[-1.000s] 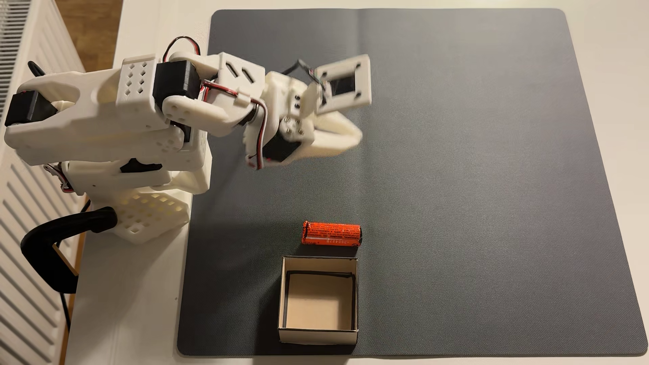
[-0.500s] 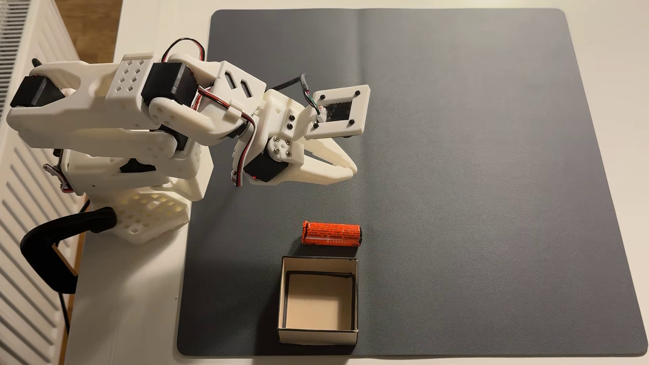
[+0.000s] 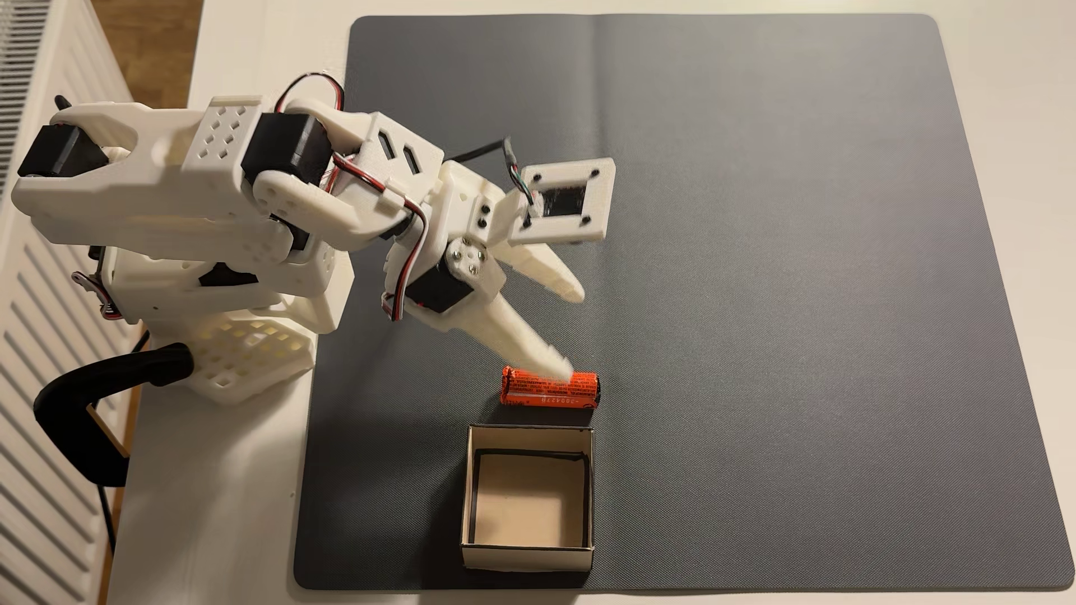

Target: Pick the red object and place it in the box

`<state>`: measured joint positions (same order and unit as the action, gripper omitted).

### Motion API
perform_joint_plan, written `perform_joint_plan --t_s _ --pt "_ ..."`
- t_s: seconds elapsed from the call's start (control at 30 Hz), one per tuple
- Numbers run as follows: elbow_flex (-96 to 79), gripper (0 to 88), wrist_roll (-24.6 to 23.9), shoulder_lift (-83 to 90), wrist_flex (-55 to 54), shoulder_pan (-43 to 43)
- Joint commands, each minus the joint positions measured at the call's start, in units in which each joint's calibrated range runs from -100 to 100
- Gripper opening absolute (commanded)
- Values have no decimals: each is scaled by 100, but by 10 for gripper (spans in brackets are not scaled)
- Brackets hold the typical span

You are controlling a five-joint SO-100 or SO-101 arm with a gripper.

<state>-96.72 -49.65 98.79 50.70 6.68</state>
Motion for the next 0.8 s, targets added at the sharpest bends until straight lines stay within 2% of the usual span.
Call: perform_joint_plan --t_s 0.0,0.07,0.47,0.53,0.67,0.77 --pt "-156 424 31 36 -70 -52" --pt "-292 444 31 36 -78 -52" --pt "-301 438 -16 19 -78 -275" --pt "-301 399 -5 19 -61 -319" --pt "-310 255 26 19 -8 -282" --pt "-310 199 31 19 -52 -245"
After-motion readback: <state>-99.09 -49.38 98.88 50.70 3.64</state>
